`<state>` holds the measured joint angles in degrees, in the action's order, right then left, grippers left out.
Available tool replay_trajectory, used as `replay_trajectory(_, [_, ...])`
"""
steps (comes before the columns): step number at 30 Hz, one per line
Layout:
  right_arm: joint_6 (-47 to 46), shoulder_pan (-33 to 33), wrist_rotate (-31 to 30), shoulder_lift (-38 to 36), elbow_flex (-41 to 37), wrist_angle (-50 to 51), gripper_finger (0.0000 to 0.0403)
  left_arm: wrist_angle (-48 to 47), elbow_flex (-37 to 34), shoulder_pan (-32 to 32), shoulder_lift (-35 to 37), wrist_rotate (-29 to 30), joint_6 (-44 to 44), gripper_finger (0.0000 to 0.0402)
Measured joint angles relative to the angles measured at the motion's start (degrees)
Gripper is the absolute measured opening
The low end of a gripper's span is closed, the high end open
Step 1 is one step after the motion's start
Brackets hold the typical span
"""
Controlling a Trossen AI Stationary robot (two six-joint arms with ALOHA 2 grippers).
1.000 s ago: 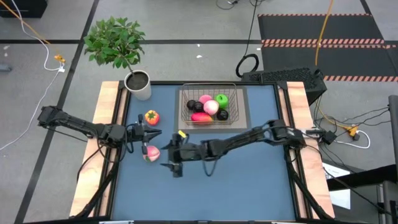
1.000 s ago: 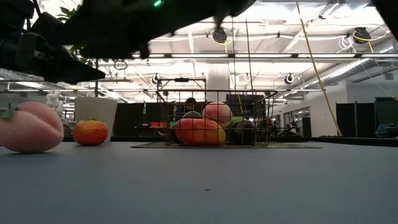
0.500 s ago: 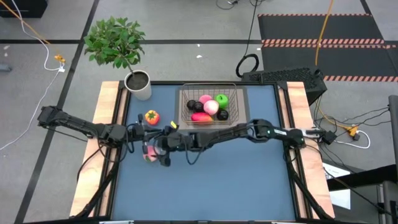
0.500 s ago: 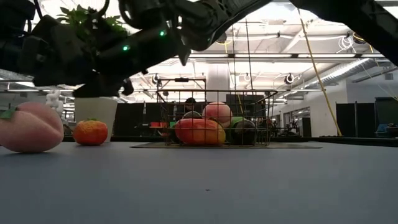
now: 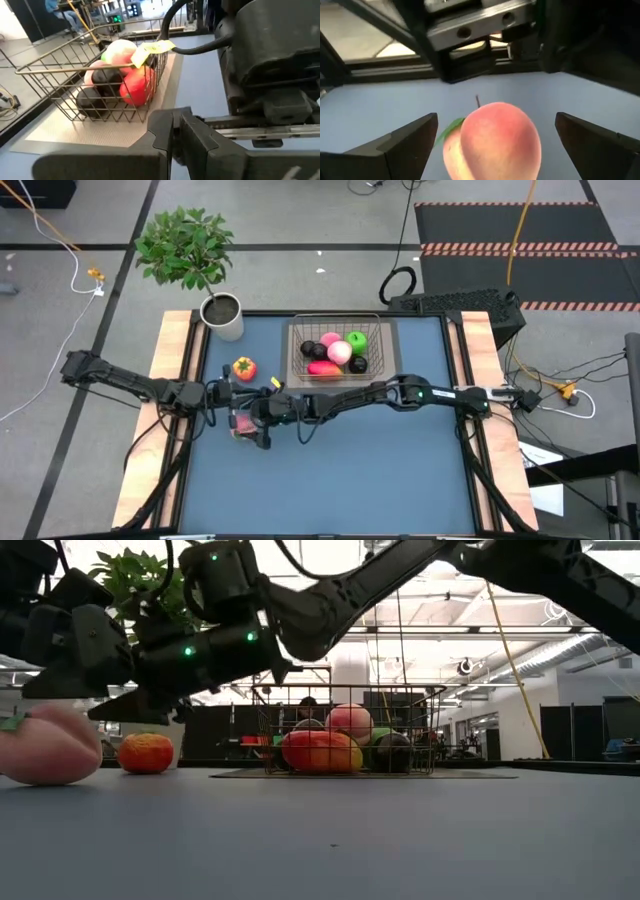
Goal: Build produce basket
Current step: Put the pink peach into the wire basket
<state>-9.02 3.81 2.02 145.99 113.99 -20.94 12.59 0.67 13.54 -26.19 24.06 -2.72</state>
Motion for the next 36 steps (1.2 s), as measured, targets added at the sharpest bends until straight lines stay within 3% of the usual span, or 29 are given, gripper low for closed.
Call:
replay_trajectory(13, [-5.2, -1.5, 4.6, 4.2, 0.1, -5.4, 0.0386, 1.0, 0.0, 0.0, -0.1, -0.1, 0.0, 0.0037])
replay_trajectory(24, [-3.8, -1.5, 7.2, 4.1, 0.1, -3.6, 0.0257, 1.0, 0.0, 0.0, -0.1, 0.0, 0.0, 0.0037])
replay_trajectory(31, [-3.1, -0.9, 7.0, 4.0, 0.0, -4.5, 0.0256, 1.0, 0.0, 0.0, -0.1, 0.0, 0.0, 0.0037])
replay_trajectory(36, [0.6, 0.6, 7.6, 1.5, 0.0, 4.0, 0.0256, 1.0, 0.0, 0.0, -0.1, 0.1, 0.0, 0.0037])
